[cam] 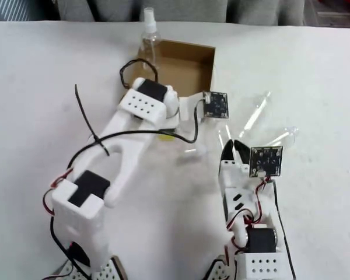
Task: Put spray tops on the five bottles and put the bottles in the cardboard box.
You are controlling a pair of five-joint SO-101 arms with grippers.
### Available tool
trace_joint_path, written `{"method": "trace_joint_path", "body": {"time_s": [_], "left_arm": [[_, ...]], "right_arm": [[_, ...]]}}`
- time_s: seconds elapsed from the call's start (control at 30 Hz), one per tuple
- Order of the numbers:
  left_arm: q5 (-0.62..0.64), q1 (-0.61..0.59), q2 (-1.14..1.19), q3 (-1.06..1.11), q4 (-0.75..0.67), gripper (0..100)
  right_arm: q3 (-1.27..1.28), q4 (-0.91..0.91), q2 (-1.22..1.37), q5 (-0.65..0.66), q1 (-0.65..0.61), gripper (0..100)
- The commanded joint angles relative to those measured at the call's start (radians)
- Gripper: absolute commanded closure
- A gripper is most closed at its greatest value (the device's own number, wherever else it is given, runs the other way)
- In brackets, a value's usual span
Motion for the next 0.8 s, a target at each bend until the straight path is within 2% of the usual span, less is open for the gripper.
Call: {"method": "trace_joint_path", "body": {"time_s": [0.0,0.13,0.23,0.33,0.6,0.77], "left_arm": [[-0.046,-0.015,-0.059,-0.020,-0.057,80],[-0.052,-0.021,0.004,-0.052,-0.074,79],[-0.043,-0.033,0.068,-0.104,-0.068,76],[-0.044,-0.044,0.133,-0.169,-0.023,74],[-0.043,-0.059,0.274,-0.328,0.008,74],[-0.043,-0.050,0.335,-0.345,0.008,74]], "right_arm": [[0.009,0.002,-0.005,0.014,-0.007,98.1],[0.009,0.002,-0.004,0.014,-0.007,98.1],[0.009,0.002,-0.004,0.014,-0.007,98.1],[0.009,0.002,-0.004,0.014,-0.007,98.1],[0.009,0.002,-0.004,0.014,-0.007,98.1],[0.009,0.002,-0.004,0.015,-0.007,98.1]]}}
